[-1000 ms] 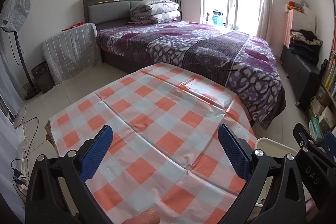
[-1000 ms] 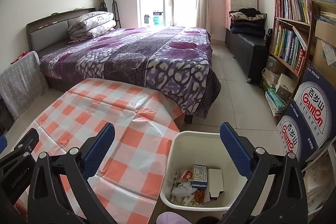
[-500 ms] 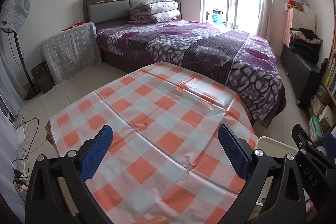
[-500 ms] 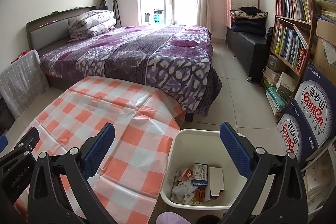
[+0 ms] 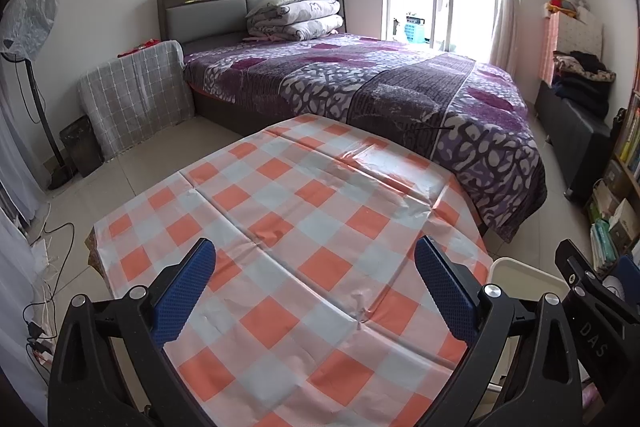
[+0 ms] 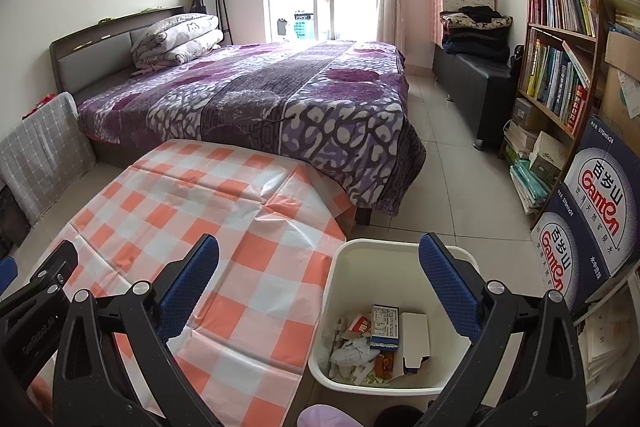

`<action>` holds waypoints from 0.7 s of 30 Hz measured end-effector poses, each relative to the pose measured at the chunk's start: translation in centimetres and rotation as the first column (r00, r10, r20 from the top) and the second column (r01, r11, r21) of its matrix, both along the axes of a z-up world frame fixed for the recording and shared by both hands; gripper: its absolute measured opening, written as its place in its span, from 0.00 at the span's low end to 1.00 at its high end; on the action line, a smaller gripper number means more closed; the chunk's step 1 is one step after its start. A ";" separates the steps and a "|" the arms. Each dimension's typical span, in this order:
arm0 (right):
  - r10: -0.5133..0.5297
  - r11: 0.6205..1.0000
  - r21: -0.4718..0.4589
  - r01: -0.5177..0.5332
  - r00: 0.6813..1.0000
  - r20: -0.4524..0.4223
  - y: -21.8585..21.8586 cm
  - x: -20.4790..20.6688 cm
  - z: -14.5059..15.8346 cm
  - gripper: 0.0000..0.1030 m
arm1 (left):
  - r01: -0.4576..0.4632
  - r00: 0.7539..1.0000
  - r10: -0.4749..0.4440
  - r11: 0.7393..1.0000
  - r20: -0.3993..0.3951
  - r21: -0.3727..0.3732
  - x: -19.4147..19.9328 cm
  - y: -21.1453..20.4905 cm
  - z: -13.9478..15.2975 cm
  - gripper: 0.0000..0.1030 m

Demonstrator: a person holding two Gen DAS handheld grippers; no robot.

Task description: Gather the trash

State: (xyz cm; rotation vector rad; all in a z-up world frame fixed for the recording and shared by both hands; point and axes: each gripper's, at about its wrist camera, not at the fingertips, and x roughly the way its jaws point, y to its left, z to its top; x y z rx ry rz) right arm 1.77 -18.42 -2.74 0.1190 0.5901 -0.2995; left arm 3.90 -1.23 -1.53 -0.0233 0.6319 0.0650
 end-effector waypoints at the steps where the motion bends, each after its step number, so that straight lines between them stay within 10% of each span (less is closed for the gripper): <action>1: 0.002 1.000 0.001 -0.002 1.000 -0.003 0.1 0.0 -0.1 0.93 | 0.001 1.000 -0.001 1.000 0.002 0.002 -0.1 0.0 -0.1 0.92; 21: 0.000 1.000 0.008 0.000 1.000 -0.011 -0.1 0.1 0.0 0.93 | 0.017 0.999 -0.017 1.000 -0.031 0.001 0.2 0.2 -0.5 0.89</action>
